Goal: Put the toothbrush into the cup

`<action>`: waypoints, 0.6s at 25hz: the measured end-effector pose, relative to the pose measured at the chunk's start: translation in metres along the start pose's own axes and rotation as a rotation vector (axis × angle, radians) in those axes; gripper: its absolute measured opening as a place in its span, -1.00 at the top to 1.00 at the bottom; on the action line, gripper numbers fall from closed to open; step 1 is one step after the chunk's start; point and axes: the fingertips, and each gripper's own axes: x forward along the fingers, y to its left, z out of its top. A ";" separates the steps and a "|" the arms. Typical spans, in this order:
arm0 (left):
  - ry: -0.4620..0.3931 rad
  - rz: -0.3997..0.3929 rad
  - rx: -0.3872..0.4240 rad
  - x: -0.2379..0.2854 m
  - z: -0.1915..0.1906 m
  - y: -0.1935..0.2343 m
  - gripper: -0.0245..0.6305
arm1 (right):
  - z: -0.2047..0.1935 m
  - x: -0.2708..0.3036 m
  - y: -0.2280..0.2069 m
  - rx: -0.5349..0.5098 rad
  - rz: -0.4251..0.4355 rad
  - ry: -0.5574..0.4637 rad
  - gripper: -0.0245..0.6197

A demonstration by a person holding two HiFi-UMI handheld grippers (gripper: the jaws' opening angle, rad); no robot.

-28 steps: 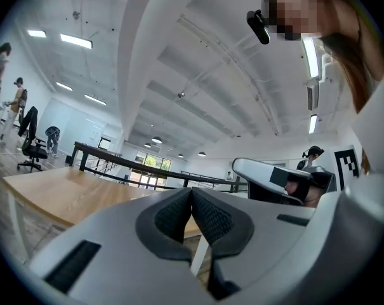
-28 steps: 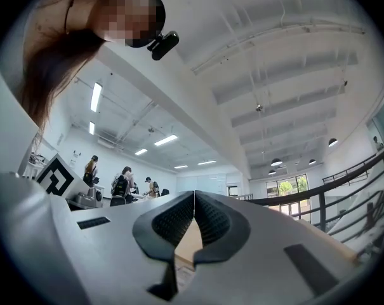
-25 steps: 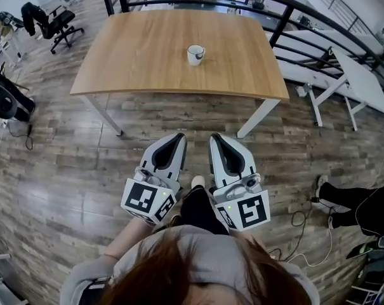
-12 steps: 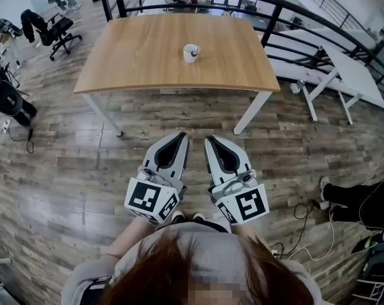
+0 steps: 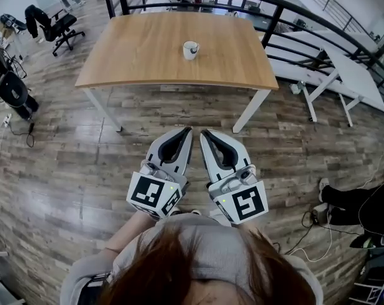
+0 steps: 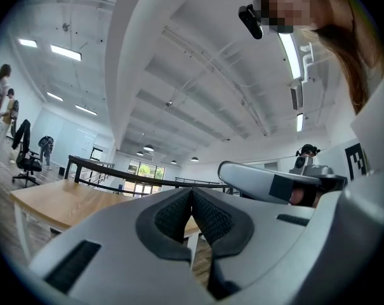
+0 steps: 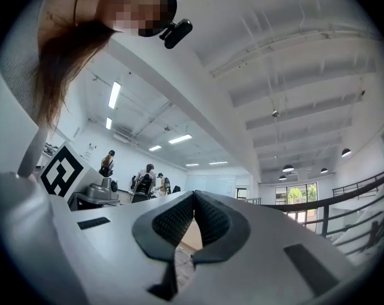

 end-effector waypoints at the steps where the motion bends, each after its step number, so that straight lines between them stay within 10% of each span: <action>1: -0.004 0.005 0.004 0.000 0.002 0.002 0.91 | 0.005 0.001 0.000 0.009 -0.004 -0.016 0.88; 15: -0.027 0.039 0.015 0.005 0.015 0.010 0.91 | 0.007 -0.001 -0.010 -0.027 -0.011 -0.009 0.88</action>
